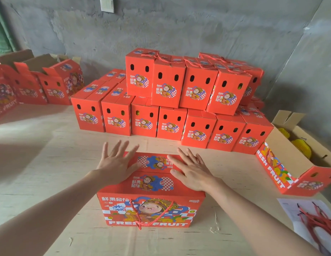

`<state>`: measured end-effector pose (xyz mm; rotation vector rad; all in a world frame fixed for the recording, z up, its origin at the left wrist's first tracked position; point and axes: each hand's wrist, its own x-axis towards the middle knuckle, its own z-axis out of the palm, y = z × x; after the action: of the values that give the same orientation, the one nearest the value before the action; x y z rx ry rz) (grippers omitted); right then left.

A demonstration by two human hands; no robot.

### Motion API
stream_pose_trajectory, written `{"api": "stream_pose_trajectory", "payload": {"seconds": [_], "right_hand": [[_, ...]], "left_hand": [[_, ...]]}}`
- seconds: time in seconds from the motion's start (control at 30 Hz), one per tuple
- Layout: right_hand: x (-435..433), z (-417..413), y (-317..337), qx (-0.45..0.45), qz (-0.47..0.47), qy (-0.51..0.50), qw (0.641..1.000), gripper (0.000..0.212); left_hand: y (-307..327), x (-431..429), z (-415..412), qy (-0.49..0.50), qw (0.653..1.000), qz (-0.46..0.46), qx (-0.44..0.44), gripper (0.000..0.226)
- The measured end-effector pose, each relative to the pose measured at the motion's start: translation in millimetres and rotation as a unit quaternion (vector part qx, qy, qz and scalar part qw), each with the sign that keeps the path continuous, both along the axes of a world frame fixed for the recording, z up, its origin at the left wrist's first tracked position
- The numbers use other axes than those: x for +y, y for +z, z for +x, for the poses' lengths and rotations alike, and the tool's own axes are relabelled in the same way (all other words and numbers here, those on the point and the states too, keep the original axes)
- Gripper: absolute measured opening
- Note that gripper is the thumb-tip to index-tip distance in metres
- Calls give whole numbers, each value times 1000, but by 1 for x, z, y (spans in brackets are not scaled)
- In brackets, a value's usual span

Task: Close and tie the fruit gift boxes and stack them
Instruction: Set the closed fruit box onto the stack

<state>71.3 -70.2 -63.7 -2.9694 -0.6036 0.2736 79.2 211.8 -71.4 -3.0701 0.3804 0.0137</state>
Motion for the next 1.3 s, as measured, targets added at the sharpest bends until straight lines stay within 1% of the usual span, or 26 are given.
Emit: {"api": "stream_pose_trajectory", "payload": {"seconds": [0.07, 0.1, 0.17, 0.2, 0.23, 0.27, 0.33, 0.43, 0.5, 0.53, 0.57, 0.6, 0.63, 0.67, 0.7, 0.77, 0.8, 0.83, 0.87, 0.9, 0.97, 1.1, 1.13, 1.2, 1.23, 1.3], "right_hand": [[-10, -5, -3, -20, 45, 14, 999, 55], [-14, -6, -4, -22, 81, 17, 996, 54], [-17, -7, -6, -9, 200, -5, 980, 48], [-16, -7, -6, 4, 268, -24, 963, 45], [-12, -7, -7, 13, 321, -42, 946, 43], [-9, -7, -7, 15, 352, -55, 934, 42], [-5, -6, -9, 14, 373, -70, 925, 40], [-6, -5, -8, 18, 375, -72, 924, 37], [-8, -4, -8, 29, 356, -59, 932, 39], [-11, -4, -6, 44, 333, -40, 941, 43], [-15, -2, -3, 58, 295, -13, 954, 49], [-21, 0, -1, 62, 245, 19, 967, 53], [-25, 1, 1, 51, 197, 45, 978, 55], [-29, 3, 2, 26, 170, 61, 983, 54], [-32, 3, 0, -2, 171, 63, 983, 50], [-31, 2, -6, -44, 227, 47, 972, 43], [-29, 2, -9, -59, 252, 41, 965, 40], [-28, 1, -11, -73, 262, 39, 961, 38], [-27, 1, -13, -85, 264, 35, 960, 36], [-27, 1, -13, -92, 264, 30, 960, 36], [-26, -1, -12, -103, 269, 15, 958, 40], [-14, -17, -17, -147, 276, -40, 949, 42], [-8, -22, -18, -165, 267, -68, 947, 43], [9, -33, -22, -188, 230, -132, 946, 48], [21, -38, -22, -193, 215, -165, 943, 48], [45, -46, -18, -211, 208, -215, 931, 43]], "left_hand": [[-6, 9, -3, 96, 994, -56, 13, 81], [-6, 12, -5, 139, 983, -115, 44, 78], [-6, 12, -8, 174, 946, -256, 99, 74], [-6, 10, -9, 172, 934, -294, 106, 73], [-5, 8, -9, 168, 932, -302, 108, 73], [-5, 7, -8, 166, 933, -301, 108, 73], [-4, 6, -6, 158, 935, -300, 106, 72], [-1, 6, -9, 144, 937, -296, 120, 72], [5, 6, -11, 145, 942, -275, 127, 72], [8, 4, -13, 148, 953, -235, 120, 71], [11, 0, -16, 144, 969, -173, 103, 70], [13, -8, -22, 130, 982, -106, 83, 68], [11, -19, -31, 106, 990, -66, 65, 67], [5, -35, -44, 75, 994, -57, 52, 68], [-2, -54, -59, 45, 996, -64, 47, 72], [-12, -84, -86, 9, 996, -79, 37, 83], [-13, -92, -93, 7, 996, -84, 27, 84], [-11, -95, -95, 11, 996, -87, 2, 79], [-7, -94, -95, 19, 995, -92, -30, 71], [-3, -90, -94, 28, 994, -102, -40, 66], [0, -80, -88, 25, 992, -115, -54, 63], [1, -58, -70, -66, 989, -111, -78, 50], [3, -49, -60, -88, 989, -106, -62, 52], [4, -31, -37, -115, 990, -69, -48, 63], [1, -23, -25, -105, 992, -54, -41, 67], [-5, -9, -2, -27, 999, -24, -32, 65]]}}
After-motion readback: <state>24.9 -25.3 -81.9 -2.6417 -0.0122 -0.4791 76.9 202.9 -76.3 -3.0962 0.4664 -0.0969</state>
